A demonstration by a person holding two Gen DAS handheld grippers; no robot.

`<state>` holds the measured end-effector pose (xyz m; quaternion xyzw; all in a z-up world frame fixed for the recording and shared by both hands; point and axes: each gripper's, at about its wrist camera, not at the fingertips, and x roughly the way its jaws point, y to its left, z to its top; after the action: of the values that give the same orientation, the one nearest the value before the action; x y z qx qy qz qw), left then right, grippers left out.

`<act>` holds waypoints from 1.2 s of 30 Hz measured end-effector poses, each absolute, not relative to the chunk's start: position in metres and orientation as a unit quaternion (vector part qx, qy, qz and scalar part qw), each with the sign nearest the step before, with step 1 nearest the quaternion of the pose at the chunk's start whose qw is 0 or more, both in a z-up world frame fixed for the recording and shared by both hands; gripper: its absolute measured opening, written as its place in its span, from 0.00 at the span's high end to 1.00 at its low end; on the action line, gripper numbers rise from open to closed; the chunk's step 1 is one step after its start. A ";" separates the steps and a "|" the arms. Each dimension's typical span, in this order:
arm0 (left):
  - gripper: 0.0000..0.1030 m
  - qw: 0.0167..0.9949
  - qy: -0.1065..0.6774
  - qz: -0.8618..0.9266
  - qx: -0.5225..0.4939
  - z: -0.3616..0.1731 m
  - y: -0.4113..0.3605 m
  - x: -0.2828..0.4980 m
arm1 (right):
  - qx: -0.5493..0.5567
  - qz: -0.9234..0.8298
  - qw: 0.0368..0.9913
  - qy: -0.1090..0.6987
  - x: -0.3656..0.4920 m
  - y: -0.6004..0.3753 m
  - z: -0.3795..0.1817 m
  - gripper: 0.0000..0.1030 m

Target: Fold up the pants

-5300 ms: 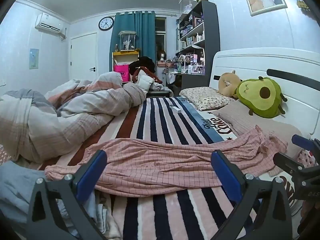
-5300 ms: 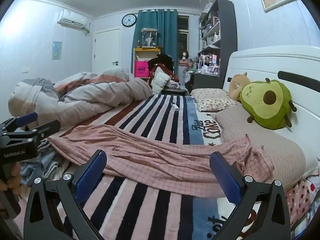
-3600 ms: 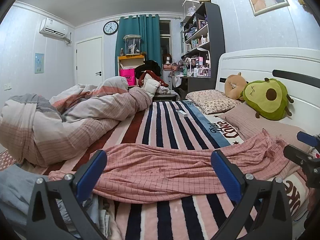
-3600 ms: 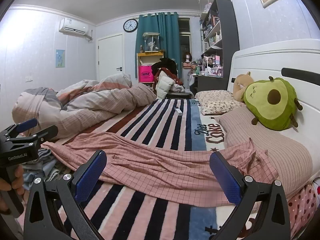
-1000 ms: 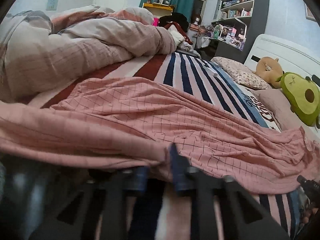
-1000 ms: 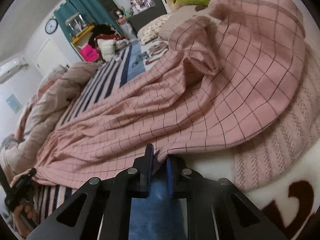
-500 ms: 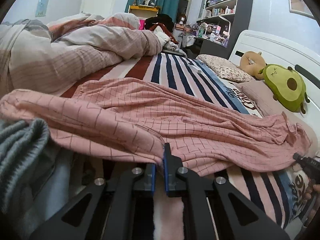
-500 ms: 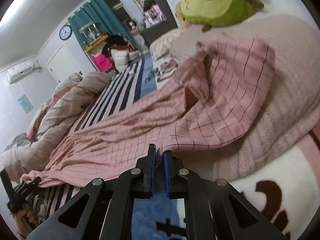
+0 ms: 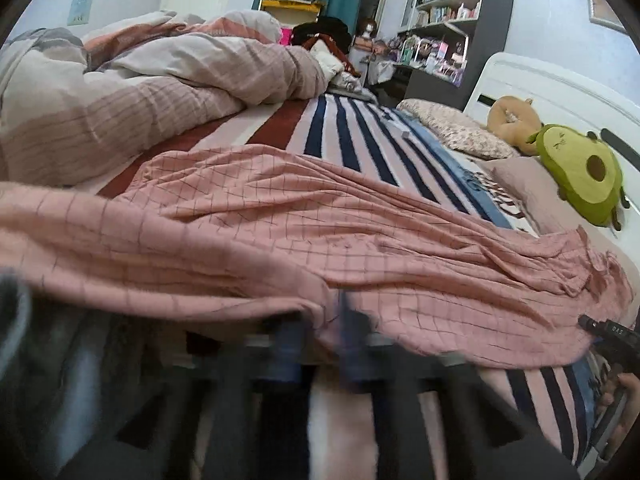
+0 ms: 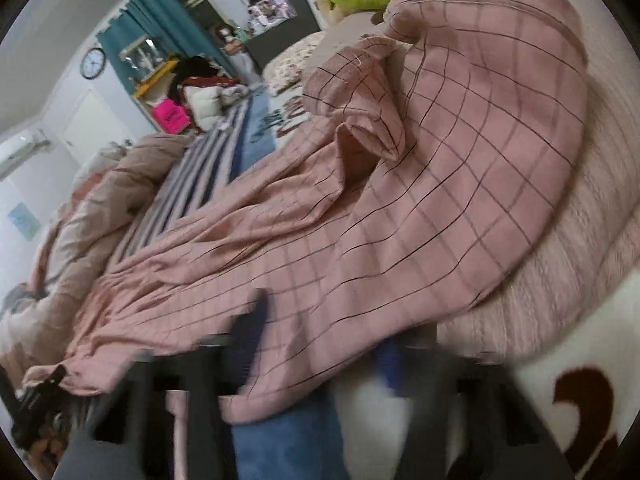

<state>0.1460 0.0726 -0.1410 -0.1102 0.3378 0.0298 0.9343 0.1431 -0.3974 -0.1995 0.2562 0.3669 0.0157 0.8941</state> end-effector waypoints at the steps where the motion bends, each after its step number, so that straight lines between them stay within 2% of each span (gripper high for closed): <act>1: 0.96 0.934 0.338 0.028 -0.111 -0.140 0.074 0.149 | 0.257 0.014 0.893 0.370 0.147 -0.396 -0.199 0.95; 4: 0.97 0.932 0.345 0.024 -0.107 -0.130 0.079 0.161 | 0.236 -0.004 0.895 0.379 0.154 -0.391 -0.192 0.97; 9: 0.97 0.907 0.405 0.009 -0.117 -0.113 0.088 0.177 | 0.216 -0.047 0.895 0.388 0.154 -0.379 -0.163 0.98; 14: 0.97 0.878 0.459 -0.003 -0.140 -0.096 0.094 0.190 | 0.227 -0.055 0.867 0.439 0.167 -0.370 -0.130 0.99; 23: 0.97 0.850 0.508 0.003 -0.137 -0.063 0.099 0.226 | 0.212 -0.053 0.835 0.505 0.199 -0.355 -0.085 0.99; 36: 0.97 0.836 0.533 0.028 -0.127 -0.079 0.111 0.323 | 0.182 -0.042 0.827 0.529 0.299 -0.365 -0.078 0.99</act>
<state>0.3230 0.1114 -0.0794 -0.1268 0.5329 0.0283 0.8361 0.2994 -0.3652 -0.0782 0.1822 0.5295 -0.0422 0.8274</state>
